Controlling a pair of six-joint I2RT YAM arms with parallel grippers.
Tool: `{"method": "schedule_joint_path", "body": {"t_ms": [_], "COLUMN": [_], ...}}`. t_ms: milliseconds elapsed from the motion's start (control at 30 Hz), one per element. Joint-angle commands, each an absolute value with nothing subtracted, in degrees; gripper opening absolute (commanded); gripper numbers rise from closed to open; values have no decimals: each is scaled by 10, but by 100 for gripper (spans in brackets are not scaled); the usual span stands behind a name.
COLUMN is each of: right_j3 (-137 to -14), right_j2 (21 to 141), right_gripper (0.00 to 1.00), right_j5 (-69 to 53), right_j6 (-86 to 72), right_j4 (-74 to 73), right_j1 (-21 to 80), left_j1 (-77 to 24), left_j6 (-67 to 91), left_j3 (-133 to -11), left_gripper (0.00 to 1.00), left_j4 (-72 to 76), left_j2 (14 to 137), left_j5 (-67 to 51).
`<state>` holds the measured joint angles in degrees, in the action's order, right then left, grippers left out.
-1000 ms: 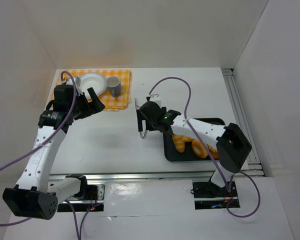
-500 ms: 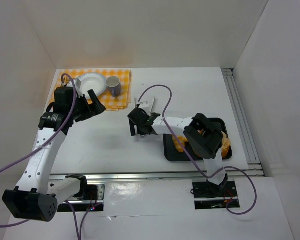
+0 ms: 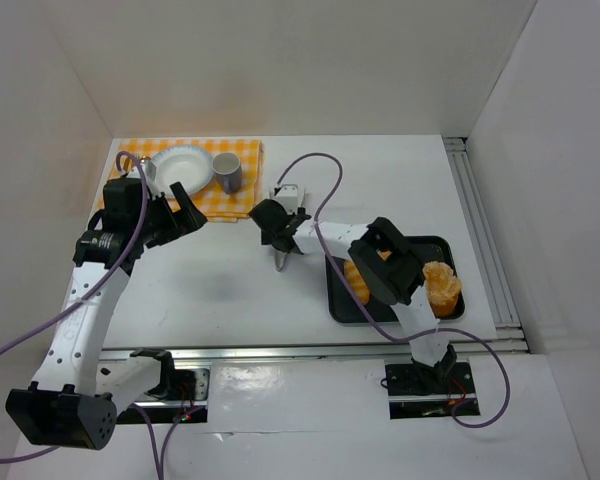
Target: Place the bread
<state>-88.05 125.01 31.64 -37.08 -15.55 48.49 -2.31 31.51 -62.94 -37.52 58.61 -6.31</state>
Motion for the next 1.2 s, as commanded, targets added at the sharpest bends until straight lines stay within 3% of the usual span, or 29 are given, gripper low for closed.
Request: {"method": "schedule_joint_path", "body": {"t_ms": [0, 67, 167, 200, 300, 567, 800, 900, 967, 1167], "right_j3": [-896, -901, -907, -907, -907, -864, -761, -739, -727, -711], "right_j2": [1275, 1268, 1244, 1232, 1172, 953, 735, 691, 661, 646], "right_gripper": [68, 49, 33, 23, 17, 19, 24, 30, 40, 46], "right_j5": [331, 337, 337, 337, 337, 292, 281, 281, 287, 268], "right_j6": [-388, -382, -368, -359, -331, -276, -404, -448, -487, -511], "right_j4": [-141, -146, -163, -170, -198, -406, -626, -690, -724, -741], "right_j1": [470, 470, 465, 465, 465, 454, 454, 454, 443, 438], "left_j1": [-18, -18, -18, -18, -18, -18, -18, -18, -18, -18], "left_j6": [303, 303, 303, 303, 303, 298, 293, 293, 293, 298], "left_j3": [-631, -631, -631, -631, -631, -654, -654, -654, -654, -643], "left_gripper": [100, 100, 100, 100, 100, 100, 100, 100, 100, 100], "left_j4": [-370, -370, -370, -370, -370, -370, -370, -370, -365, -352], "left_j2": [574, 574, 574, 574, 574, 586, 592, 592, 592, 592], "left_j5": [-69, -69, -69, -69, -75, -75, -80, -80, -85, -98]}}
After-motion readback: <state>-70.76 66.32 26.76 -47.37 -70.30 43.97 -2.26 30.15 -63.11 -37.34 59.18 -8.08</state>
